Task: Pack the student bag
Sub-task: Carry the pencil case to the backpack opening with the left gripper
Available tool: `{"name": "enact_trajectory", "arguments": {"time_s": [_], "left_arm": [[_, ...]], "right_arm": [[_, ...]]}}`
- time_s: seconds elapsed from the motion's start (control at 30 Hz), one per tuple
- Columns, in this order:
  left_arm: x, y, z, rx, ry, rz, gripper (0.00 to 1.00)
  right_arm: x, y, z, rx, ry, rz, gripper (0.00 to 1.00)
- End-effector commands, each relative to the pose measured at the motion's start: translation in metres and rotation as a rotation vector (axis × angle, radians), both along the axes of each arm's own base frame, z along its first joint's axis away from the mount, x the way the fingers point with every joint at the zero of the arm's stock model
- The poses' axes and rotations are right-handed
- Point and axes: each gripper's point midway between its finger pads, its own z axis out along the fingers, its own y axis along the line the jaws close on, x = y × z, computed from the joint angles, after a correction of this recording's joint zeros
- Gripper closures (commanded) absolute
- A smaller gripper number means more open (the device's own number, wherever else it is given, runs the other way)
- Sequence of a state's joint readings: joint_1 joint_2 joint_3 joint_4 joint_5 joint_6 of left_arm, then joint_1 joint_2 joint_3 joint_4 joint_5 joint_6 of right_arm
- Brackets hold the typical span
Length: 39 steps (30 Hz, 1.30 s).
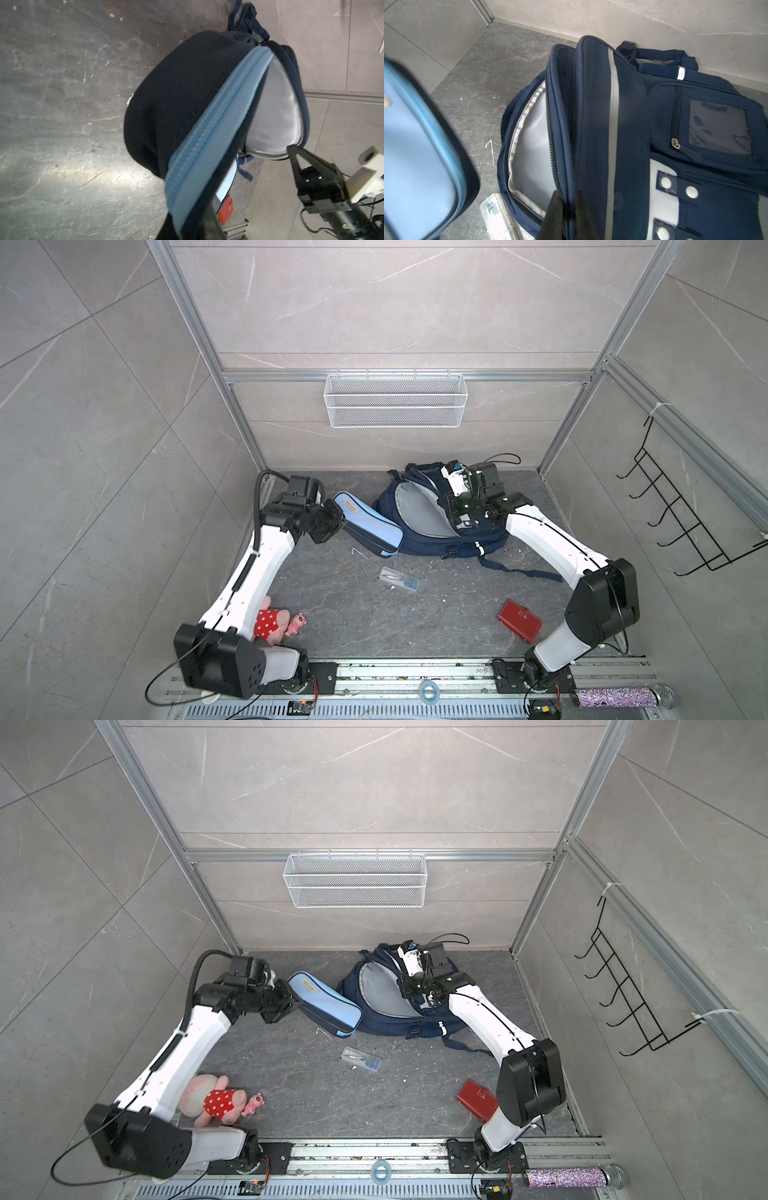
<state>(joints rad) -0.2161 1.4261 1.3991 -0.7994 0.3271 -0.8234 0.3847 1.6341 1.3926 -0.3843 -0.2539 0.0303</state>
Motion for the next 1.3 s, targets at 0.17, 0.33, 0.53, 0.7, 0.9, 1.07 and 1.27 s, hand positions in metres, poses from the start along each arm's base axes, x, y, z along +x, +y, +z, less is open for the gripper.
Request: {"name": "enact_trajectory", "arguments": {"time_s": [0.17, 0.33, 0.53, 0.7, 0.9, 1.07, 1.27], "left_arm": [[0.074, -0.044, 0.002, -0.111, -0.047, -0.14, 1.0], [0.096, -0.064, -0.013, -0.142, -0.025, -0.183, 1.0], [0.111, -0.086, -0.003, -0.186, -0.074, -0.199, 1.0], [0.112, -0.084, 0.027, -0.22, -0.128, -0.178, 1.0], [0.11, -0.067, 0.049, -0.19, -0.179, -0.137, 1.0], [0.116, -0.083, 0.025, -0.222, -0.123, -0.151, 1.0], [0.123, -0.113, -0.005, -0.205, -0.077, -0.188, 1.0]], "right_arm": [[-0.007, 0.012, 0.034, 0.078, -0.087, 0.074, 1.0], [-0.007, 0.019, 0.035, 0.1, -0.082, 0.1, 1.0], [-0.003, 0.029, 0.037, 0.12, -0.07, 0.121, 1.0], [-0.002, 0.029, 0.036, 0.102, -0.073, 0.12, 1.0], [-0.003, 0.029, 0.026, 0.086, -0.05, 0.123, 1.0], [0.0, 0.033, 0.03, 0.113, -0.051, 0.129, 1.0], [0.002, 0.034, 0.032, 0.115, -0.051, 0.125, 1.0]]}}
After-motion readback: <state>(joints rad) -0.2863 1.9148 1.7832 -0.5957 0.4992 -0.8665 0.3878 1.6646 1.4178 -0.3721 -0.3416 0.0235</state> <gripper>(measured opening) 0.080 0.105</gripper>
